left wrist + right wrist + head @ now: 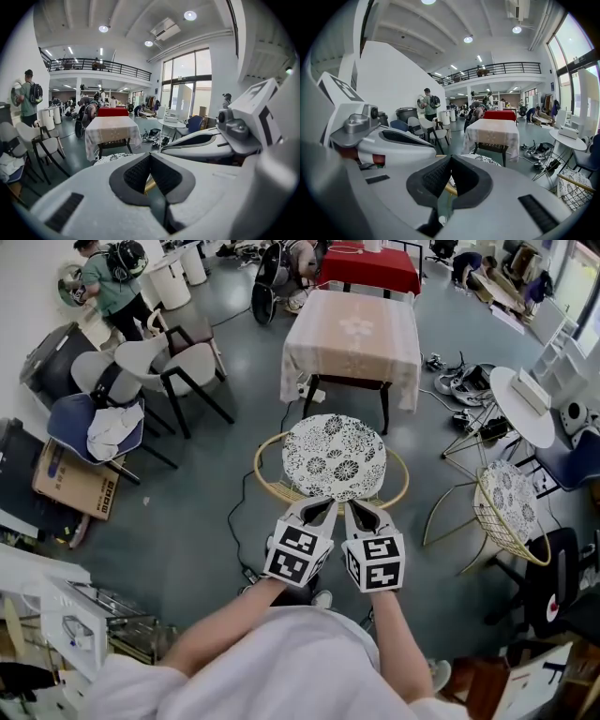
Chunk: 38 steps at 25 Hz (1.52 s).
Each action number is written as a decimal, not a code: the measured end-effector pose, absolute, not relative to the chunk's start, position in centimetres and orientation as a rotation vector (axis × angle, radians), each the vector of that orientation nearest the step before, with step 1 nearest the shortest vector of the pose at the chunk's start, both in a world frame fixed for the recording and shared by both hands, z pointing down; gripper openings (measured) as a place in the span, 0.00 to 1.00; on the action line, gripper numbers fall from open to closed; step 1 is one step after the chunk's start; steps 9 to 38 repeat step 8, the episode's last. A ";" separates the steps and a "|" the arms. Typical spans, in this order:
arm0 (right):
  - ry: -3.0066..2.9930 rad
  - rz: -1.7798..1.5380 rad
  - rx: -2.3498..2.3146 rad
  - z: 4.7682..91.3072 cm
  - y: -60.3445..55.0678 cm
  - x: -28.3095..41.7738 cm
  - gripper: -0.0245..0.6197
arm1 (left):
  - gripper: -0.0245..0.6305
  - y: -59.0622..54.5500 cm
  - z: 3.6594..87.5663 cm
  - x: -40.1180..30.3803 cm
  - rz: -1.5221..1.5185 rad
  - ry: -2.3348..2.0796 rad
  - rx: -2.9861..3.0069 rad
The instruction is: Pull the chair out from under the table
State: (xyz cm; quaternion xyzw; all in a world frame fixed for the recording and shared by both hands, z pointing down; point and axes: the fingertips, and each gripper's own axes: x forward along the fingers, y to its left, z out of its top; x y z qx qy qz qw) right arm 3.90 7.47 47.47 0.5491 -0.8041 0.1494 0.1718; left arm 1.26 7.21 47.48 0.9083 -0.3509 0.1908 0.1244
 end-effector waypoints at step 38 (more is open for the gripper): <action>-2.284 0.421 1.554 47.5 7.7 3.9 0.04 | 0.04 7.3 47.6 0.8 0.576 -1.041 2.637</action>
